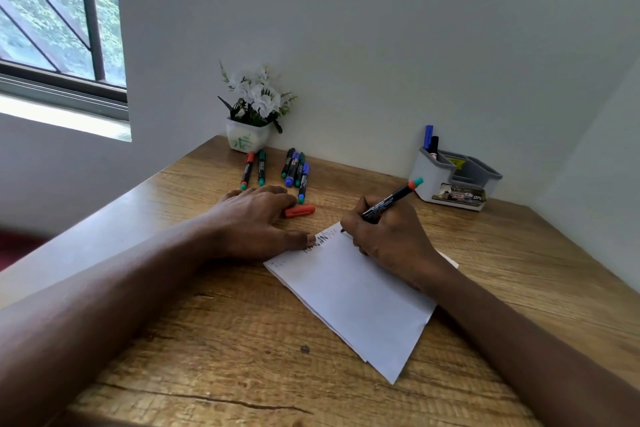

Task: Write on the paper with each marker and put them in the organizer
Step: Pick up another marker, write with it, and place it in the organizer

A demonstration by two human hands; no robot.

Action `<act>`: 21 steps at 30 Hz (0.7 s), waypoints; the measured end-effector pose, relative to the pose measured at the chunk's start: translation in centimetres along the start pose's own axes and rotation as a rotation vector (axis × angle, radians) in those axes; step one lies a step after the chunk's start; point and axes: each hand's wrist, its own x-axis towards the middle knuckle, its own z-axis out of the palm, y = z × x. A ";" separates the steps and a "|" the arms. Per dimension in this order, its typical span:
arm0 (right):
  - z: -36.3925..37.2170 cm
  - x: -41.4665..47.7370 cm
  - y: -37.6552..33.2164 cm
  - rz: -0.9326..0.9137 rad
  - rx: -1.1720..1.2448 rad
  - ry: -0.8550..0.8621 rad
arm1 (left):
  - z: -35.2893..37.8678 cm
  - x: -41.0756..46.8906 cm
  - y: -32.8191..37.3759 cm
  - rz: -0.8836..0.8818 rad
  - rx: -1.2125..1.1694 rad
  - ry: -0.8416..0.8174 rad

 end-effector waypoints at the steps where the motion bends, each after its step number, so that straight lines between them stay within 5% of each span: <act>1: 0.0 0.0 0.1 0.007 0.012 0.001 | 0.0 0.0 0.0 0.001 0.003 -0.002; 21: -0.1 0.0 0.4 0.092 0.056 0.017 | 0.2 0.5 -0.5 0.014 0.017 0.001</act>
